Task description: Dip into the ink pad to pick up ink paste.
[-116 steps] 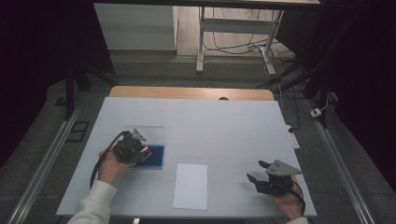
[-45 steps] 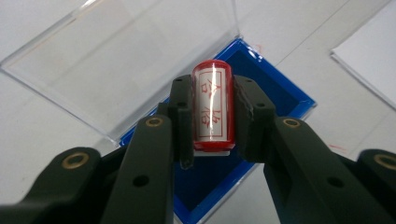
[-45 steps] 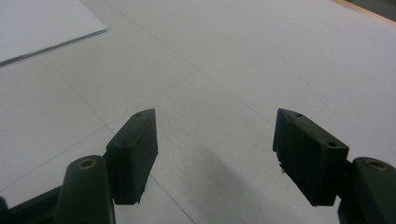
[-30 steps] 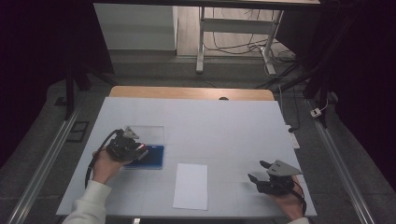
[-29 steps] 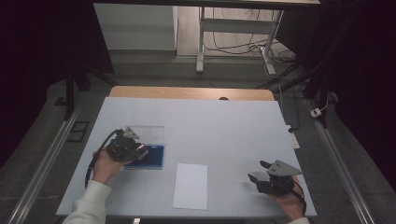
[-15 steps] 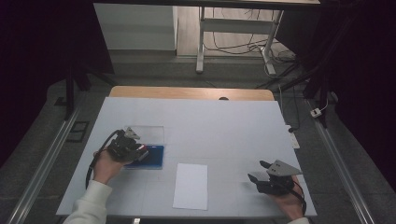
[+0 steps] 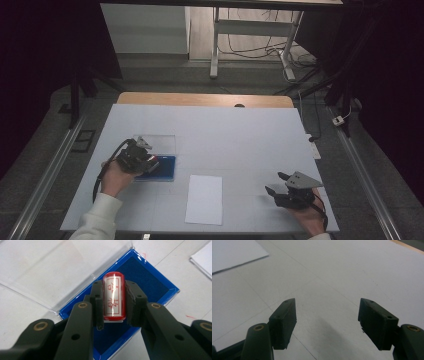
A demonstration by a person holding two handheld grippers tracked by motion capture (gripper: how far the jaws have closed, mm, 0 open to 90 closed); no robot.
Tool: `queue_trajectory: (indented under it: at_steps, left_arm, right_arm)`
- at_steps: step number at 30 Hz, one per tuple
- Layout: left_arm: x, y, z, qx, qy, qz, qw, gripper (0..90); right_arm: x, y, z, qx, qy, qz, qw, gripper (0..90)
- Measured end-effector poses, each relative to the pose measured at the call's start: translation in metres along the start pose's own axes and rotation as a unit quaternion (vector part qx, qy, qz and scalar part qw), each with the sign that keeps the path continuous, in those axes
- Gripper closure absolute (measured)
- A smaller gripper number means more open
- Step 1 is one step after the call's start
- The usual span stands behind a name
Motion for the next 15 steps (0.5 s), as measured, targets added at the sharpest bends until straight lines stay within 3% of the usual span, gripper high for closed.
queue_trajectory:
  at_steps: [4, 15]
  left_arm:
    - [0.0009, 0.0023, -0.0001, -0.011, 0.003, 0.005, 0.9999, 71.4]
    - [0.0024, 0.0036, -0.0014, -0.013, 0.01, 0.012, 0.9998, 71.7]
  right_arm:
    - [-0.0002, 0.0001, 0.0, -0.002, -0.001, 0.0, 1.0, 30.2]
    - [-0.0037, 0.0014, 0.0019, -0.001, -0.005, 0.004, 1.0, 30.2]
Point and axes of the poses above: each handheld gripper's, and its own axes: y roughly forward along the jaws, z roughly out of its top, x roughly to its right, the point moved 9 cm from there along y, roughly forward along the jaws, and after that the axes turned 12 degrees about x, right-handed, at the moved point
